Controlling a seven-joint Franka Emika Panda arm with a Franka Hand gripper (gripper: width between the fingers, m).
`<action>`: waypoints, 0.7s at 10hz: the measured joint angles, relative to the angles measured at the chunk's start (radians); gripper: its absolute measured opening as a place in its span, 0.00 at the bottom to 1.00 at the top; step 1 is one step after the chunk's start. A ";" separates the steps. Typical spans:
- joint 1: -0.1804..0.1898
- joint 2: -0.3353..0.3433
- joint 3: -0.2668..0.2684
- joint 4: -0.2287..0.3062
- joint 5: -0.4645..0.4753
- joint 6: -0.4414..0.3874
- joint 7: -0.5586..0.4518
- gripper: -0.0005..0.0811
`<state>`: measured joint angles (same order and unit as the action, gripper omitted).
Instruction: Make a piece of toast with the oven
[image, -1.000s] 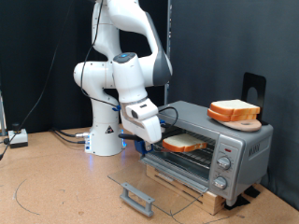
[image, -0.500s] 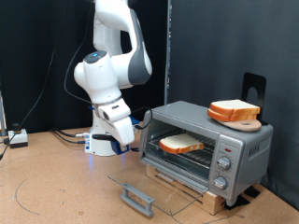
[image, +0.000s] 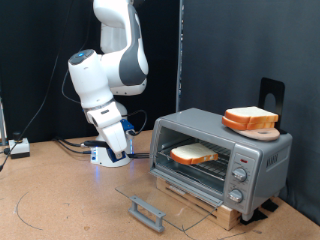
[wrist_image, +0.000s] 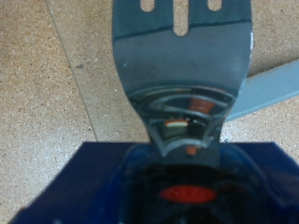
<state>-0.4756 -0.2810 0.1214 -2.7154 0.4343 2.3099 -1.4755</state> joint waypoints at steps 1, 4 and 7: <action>0.006 -0.003 -0.003 0.000 0.042 -0.004 -0.017 0.49; 0.022 -0.067 -0.036 0.041 0.201 -0.169 -0.128 0.49; 0.023 -0.156 -0.040 0.073 0.217 -0.286 -0.137 0.49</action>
<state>-0.4528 -0.4374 0.0810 -2.6427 0.6518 2.0236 -1.6123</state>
